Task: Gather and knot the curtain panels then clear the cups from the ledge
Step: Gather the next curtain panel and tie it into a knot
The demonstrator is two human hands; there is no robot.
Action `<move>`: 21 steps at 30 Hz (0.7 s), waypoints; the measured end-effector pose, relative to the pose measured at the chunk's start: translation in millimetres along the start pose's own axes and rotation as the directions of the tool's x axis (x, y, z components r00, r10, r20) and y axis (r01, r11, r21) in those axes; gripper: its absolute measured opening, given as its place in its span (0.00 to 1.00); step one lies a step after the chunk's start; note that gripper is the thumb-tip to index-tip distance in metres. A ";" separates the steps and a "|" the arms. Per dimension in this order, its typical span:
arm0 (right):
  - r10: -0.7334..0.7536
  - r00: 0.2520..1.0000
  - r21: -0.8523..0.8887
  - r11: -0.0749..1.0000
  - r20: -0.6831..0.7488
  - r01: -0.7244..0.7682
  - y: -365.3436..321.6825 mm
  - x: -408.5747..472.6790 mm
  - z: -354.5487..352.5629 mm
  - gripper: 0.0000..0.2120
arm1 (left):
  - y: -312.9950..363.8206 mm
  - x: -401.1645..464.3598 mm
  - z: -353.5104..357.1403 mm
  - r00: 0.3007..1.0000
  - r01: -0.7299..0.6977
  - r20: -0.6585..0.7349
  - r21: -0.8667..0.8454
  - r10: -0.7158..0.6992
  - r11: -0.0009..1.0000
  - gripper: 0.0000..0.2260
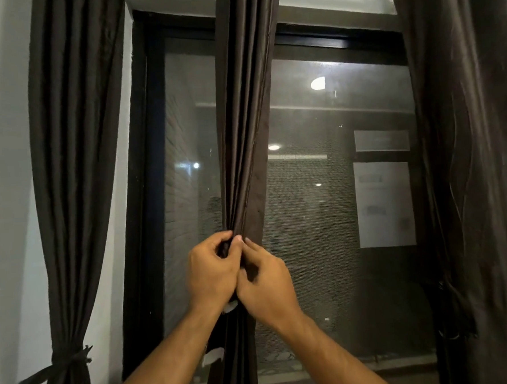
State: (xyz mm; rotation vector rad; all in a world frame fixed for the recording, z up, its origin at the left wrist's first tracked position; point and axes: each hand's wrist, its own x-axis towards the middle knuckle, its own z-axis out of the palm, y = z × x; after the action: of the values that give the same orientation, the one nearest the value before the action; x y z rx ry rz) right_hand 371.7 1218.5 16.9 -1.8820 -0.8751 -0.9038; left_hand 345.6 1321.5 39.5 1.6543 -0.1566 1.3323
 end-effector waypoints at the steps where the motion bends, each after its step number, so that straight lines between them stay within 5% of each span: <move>1: 0.074 0.997 0.131 0.989 -0.023 -0.070 0.0 -0.2 -0.6 0.19 | 0.0 1.4 -0.5 1.000 0.010 -0.004 0.016 -0.009 1.000 0.11; 4: 0.280 0.956 0.387 0.894 -0.090 -0.226 -0.2 5.5 -1.3 0.10 | 1.5 1.2 0.2 1.000 0.022 0.004 0.028 -0.022 0.999 0.11; 9: 0.338 0.935 0.334 0.899 -0.112 -0.285 6.4 20.0 -6.7 0.06 | 4.6 -2.1 2.0 0.999 0.026 0.041 0.035 -0.028 0.999 0.08; 13: 0.326 0.923 0.311 0.916 -0.204 -0.255 15.7 17.8 -9.7 0.08 | 3.5 -1.5 -0.8 1.000 -0.006 -0.002 0.076 0.006 0.997 0.05; 21: 0.325 0.940 0.290 0.914 -0.101 -0.285 -4.5 28.5 -10.8 0.23 | 5.2 -9.4 4.4 0.990 -0.095 0.110 0.070 0.087 0.993 0.11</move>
State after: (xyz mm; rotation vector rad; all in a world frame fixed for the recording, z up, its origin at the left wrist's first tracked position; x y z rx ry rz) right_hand 379.4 1216.9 46.7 -1.6320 -0.5611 -0.6806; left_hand 341.7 1311.4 35.2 1.8015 -0.2504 1.3323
